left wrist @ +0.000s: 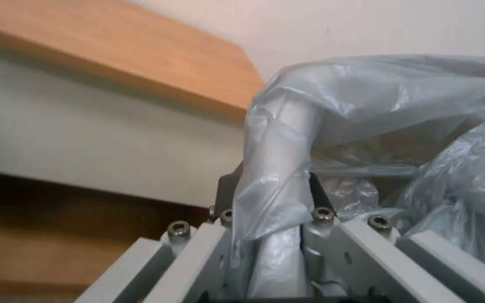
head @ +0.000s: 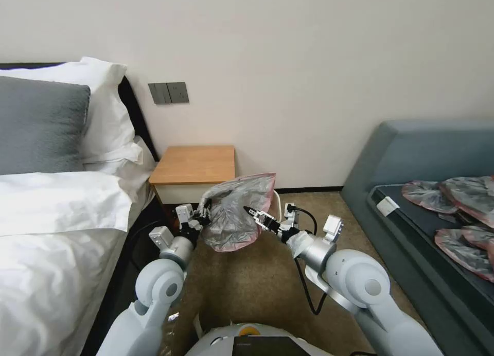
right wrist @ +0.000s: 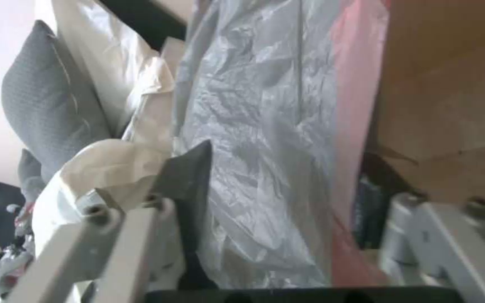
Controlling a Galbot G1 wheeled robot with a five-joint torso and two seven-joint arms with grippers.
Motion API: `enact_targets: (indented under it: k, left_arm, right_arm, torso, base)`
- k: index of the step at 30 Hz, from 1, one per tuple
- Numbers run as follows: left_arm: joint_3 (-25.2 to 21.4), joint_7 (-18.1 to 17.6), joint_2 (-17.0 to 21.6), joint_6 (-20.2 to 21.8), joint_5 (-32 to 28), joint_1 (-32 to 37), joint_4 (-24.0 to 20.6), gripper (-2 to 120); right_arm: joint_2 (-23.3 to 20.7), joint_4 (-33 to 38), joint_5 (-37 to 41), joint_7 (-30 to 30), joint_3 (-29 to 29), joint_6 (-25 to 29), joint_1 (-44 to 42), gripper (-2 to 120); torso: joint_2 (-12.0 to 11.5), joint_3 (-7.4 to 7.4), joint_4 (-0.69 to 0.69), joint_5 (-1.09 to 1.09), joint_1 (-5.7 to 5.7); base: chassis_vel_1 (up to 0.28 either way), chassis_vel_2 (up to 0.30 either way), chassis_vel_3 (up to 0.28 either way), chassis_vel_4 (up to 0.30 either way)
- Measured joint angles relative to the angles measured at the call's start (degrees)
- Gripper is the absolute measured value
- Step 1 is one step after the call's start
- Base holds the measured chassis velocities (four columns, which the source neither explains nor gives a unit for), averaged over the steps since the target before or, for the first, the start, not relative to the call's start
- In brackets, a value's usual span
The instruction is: Pick up the garbage bag from the table and place it over the trash can.
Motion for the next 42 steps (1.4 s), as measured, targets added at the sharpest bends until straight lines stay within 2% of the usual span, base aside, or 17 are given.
enact_targets:
  k: [4,5,8,9,13,24,31,42]
  left_arm:
    - [-0.1,-1.3,-0.2,0.9,-2.7,-0.2,-0.1,4]
    - [-0.1,-1.3,-0.2,0.9,-2.7,-0.2,-0.1,4]
    - [-0.1,-1.9,-0.3,1.3,-3.9,-0.2,-0.1,4]
    - [-0.1,-1.9,-0.3,1.3,-3.9,-0.2,-0.1,4]
    - [-0.1,-2.1,-0.4,1.6,-4.6,-0.2,-0.1,4]
    - [-0.3,-2.9,-0.5,1.7,-5.5,-0.3,1.1,4]
    - [-1.5,-3.2,-0.8,1.7,-6.3,-0.5,2.8,4]
    - [-3.8,-3.4,-0.7,1.6,-7.2,-0.4,3.3,4]
  right_arm:
    - [0.1,0.0,-1.2,-1.0,0.0,-0.3,-0.5,30]
    - [0.1,0.0,-1.2,-1.0,0.0,-0.3,-0.5,30]
    - [0.1,0.0,-2.2,-1.6,0.0,-0.5,-0.9,17]
    - [0.1,0.0,-2.2,-1.6,0.0,-0.5,-0.9,17]
    - [0.2,0.2,-3.1,-2.3,0.0,-0.8,-1.3,0]
    - [0.0,1.1,-5.0,-3.4,2.1,-1.3,-2.8,0]
    - [-1.3,2.1,-6.1,-3.9,5.3,-1.2,-4.3,0]
    - [-0.9,2.5,-8.5,-4.6,6.5,-0.8,-5.8,0]
  torso:
    - [0.0,0.0,0.0,0.0,0.0]
    - [0.0,0.0,0.0,0.0,0.0]
    - [0.0,0.0,0.0,0.0,0.0]
    - [0.0,0.0,0.0,0.0,0.0]
    - [0.0,0.0,0.0,0.0,0.0]
    - [0.0,0.0,0.0,0.0,-0.01]
    - [0.0,0.0,0.0,0.0,0.0]
    - [0.0,0.0,0.0,0.0,0.0]
  base:
    - [0.0,0.0,0.0,0.0]
    - [0.0,0.0,0.0,0.0]
    - [0.0,0.0,0.0,0.0]
    - [0.0,0.0,0.0,0.0]
    - [0.0,0.0,0.0,0.0]
    - [0.0,0.0,0.0,0.0]
    - [0.0,0.0,0.0,0.0]
    - [0.0,0.0,0.0,0.0]
